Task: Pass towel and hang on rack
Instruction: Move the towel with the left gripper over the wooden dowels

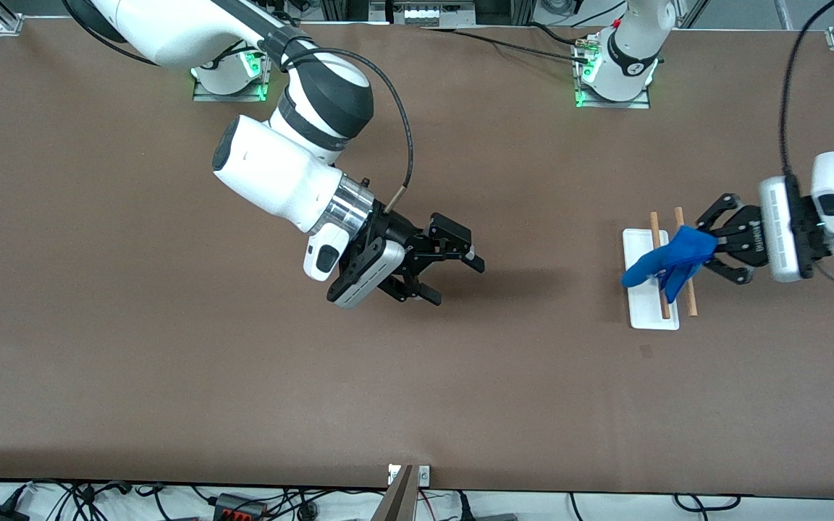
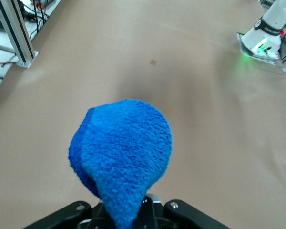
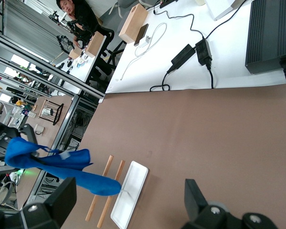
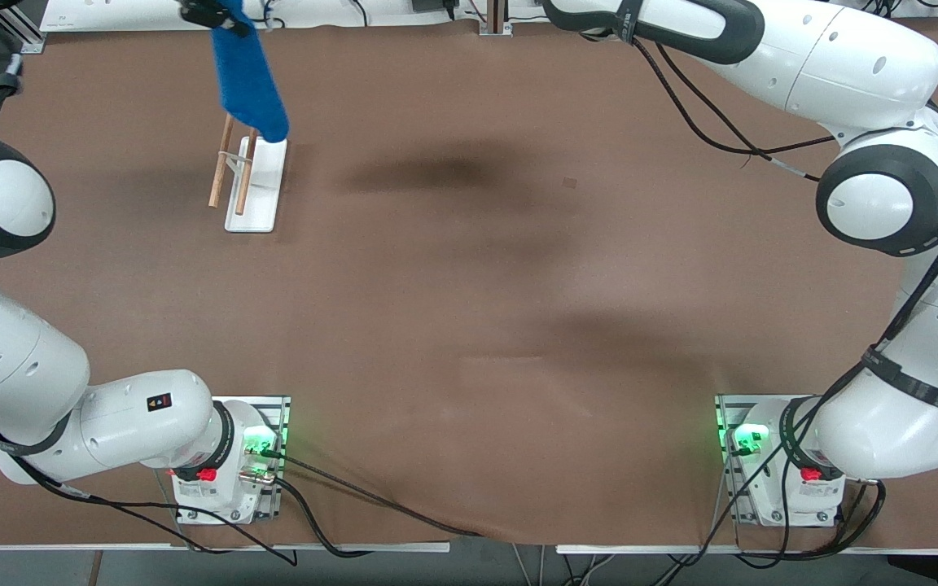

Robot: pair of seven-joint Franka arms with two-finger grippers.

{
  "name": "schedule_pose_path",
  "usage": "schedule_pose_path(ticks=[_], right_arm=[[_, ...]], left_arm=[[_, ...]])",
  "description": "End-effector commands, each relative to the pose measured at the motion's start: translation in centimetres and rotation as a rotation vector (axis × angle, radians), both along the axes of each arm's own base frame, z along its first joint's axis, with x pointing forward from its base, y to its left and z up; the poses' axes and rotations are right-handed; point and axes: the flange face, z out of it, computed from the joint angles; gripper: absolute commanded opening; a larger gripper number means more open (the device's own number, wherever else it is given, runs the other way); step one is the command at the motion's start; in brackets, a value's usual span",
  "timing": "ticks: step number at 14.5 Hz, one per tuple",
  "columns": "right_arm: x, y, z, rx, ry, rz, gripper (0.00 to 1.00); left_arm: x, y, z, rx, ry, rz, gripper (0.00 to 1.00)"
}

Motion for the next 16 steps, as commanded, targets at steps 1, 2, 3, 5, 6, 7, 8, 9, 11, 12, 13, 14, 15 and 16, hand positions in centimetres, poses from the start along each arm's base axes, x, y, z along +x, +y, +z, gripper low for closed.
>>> schedule_pose_path(ticks=[1,2,3,5,6,7,8,9,11,12,13,14,15,16], right_arm=[[-0.6,0.2,0.0,-0.018,0.001,0.015,1.00],[-0.6,0.3,-0.1,-0.020,0.001,0.016,1.00],[-0.6,0.3,-0.1,-0.019,0.002,0.016,1.00],[-0.7,0.5,-0.1,-0.017,0.002,0.018,1.00],[-0.8,0.5,0.0,-0.016,0.001,0.019,1.00],[-0.9,0.6,0.0,-0.016,0.001,0.020,1.00],[-0.9,0.6,-0.2,-0.015,0.005,0.020,1.00],[-0.9,0.7,-0.1,-0.014,0.004,0.021,1.00],[-0.9,0.7,-0.2,-0.015,0.005,0.022,1.00],[-0.9,0.7,-0.3,-0.016,0.007,0.022,1.00],[-1.0,0.8,-0.3,-0.016,0.007,0.023,1.00],[-1.0,0.9,-0.5,-0.017,0.008,0.025,1.00],[-1.0,0.9,-0.5,-0.018,0.007,0.025,1.00],[-1.0,0.9,-0.5,-0.018,0.007,0.025,1.00]], left_arm=[[-2.0,3.8,1.6,0.033,0.048,0.029,0.01],[-2.4,5.1,1.6,0.047,0.062,0.036,0.01],[-3.0,6.1,2.0,0.061,0.072,0.040,0.01],[-3.8,7.5,2.0,0.106,0.101,0.038,0.00],[-4.1,9.0,2.9,0.127,0.096,0.050,0.00],[-4.4,10.2,3.7,0.153,0.091,0.056,0.00],[-4.5,10.7,3.8,0.186,0.093,0.052,0.00],[-4.7,11.3,3.9,0.200,0.092,0.057,0.00],[-4.5,11.5,2.9,0.203,0.114,0.075,0.00],[-4.3,11.3,2.3,0.229,0.158,0.115,0.00],[-3.8,11.1,0.9,0.259,0.219,0.161,0.00],[-3.6,10.3,-0.1,0.276,0.251,0.176,0.00],[-3.0,9.2,-1.0,0.287,0.247,0.181,0.00],[-2.9,8.7,-1.8,0.302,0.266,0.206,0.00]])
